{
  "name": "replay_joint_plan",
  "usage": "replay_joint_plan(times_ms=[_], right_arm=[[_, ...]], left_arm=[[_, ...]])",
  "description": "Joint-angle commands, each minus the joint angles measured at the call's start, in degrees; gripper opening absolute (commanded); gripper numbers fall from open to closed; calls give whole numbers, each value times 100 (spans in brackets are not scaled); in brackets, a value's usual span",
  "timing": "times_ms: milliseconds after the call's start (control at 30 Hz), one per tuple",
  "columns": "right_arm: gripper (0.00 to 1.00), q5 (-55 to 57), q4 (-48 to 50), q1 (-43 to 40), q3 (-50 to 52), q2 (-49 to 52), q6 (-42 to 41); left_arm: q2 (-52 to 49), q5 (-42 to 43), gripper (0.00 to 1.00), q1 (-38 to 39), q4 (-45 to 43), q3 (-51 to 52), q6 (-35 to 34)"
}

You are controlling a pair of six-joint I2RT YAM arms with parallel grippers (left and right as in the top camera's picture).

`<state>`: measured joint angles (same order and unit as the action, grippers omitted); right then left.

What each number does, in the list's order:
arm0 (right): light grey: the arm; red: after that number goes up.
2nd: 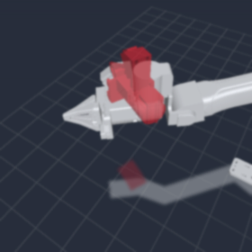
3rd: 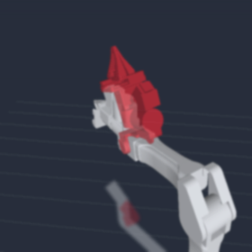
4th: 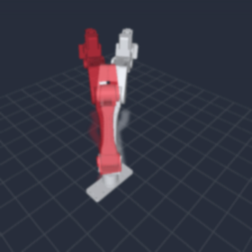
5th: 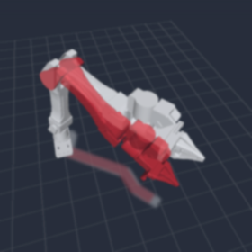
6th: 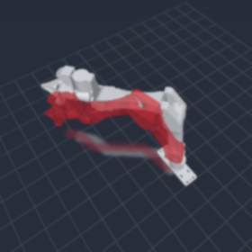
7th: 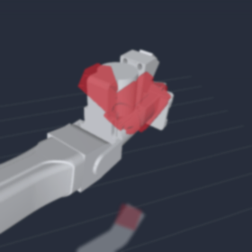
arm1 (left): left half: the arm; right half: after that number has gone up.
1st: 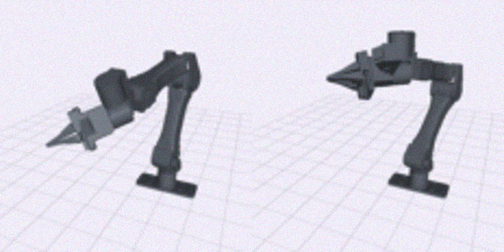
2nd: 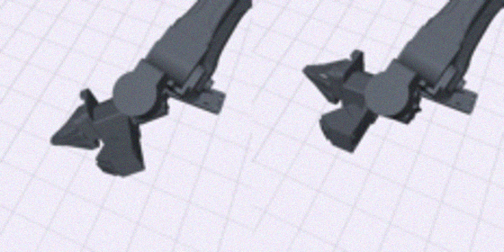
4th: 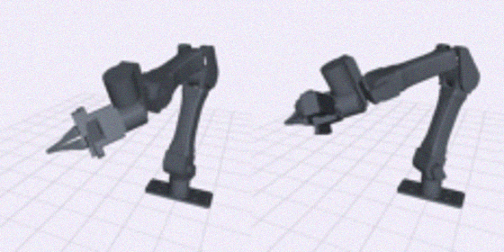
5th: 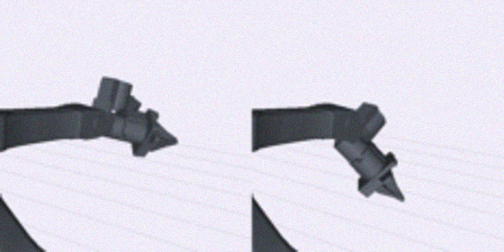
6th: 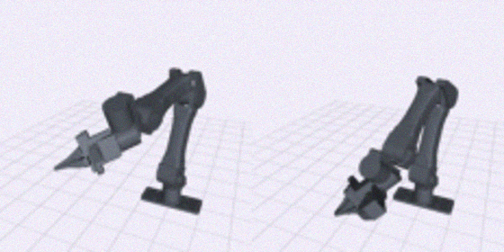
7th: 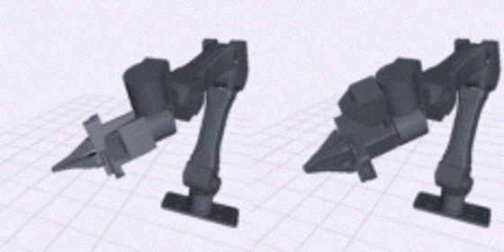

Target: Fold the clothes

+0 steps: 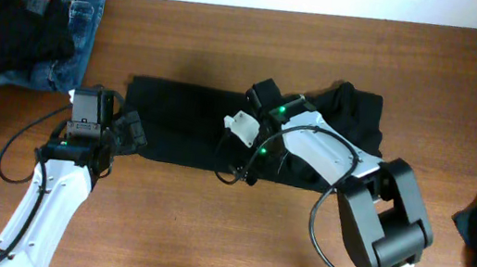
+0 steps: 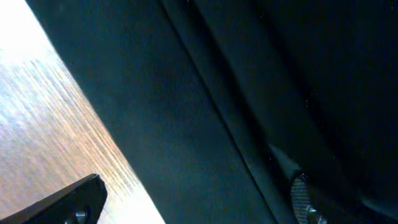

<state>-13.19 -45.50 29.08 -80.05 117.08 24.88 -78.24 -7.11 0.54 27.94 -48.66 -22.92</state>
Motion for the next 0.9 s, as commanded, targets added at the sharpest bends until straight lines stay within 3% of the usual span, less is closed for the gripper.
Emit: replay_joint_plan(times_ms=[0, 167, 400, 500, 867], right_arm=[[100, -116, 0, 2, -63, 177, 173], [100, -94, 63, -35, -63, 225, 190], [77, -9, 70, -208, -66, 225, 186], [76, -9, 24, -260, -151, 223, 131], [56, -17, -278, -258, -708, 225, -33]], left_arm=[[-24, 44, 97, 22, 20, -55, 70], [-24, 44, 97, 22, 17, -55, 70], [-24, 46, 97, 22, 17, -55, 70], [-24, 44, 97, 22, 17, -55, 70], [-24, 44, 97, 22, 22, -55, 70]])
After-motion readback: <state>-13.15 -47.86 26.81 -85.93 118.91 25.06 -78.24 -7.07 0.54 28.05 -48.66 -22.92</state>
